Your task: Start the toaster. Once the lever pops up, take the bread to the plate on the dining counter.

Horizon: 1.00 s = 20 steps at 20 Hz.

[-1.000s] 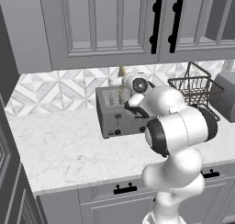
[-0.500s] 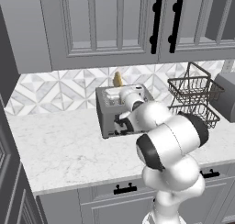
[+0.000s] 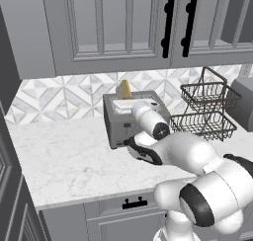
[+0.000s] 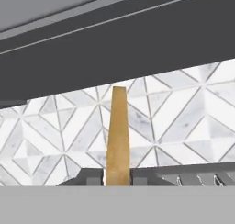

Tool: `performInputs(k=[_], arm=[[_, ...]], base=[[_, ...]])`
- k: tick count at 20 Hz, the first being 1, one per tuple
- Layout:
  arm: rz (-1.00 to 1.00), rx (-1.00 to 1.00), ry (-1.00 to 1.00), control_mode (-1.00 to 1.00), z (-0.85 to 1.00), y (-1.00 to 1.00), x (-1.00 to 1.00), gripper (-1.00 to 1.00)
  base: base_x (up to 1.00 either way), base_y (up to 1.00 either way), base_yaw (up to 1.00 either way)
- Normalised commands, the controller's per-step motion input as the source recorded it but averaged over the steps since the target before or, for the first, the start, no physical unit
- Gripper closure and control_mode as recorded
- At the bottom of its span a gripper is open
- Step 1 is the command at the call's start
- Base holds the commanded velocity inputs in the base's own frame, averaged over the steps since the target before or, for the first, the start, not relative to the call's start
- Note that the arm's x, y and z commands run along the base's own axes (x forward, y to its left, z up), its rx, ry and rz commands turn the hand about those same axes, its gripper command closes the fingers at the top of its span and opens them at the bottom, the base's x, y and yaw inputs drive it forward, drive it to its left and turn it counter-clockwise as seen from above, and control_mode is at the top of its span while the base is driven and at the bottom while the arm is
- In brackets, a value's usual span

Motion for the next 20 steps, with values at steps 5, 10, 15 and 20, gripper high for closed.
performInputs(k=[5,10,15,20], arm=[[0.05,-0.04,0.25,-1.0,0.64,-0.36,-1.0,1.0],[0.0,-0.11,0.26,-1.0,0.71,-0.45,-1.0,1.0],[-0.03,-0.25,0.25,-1.0,0.29,-0.63,-1.0,1.0],[-0.12,-0.38,0.32,-1.0,0.02,-0.62,-0.91,1.0]], base=[[0.0,0.0,0.0],[0.0,0.0,0.0],[0.0,0.0,0.0],[0.0,0.0,0.0]])
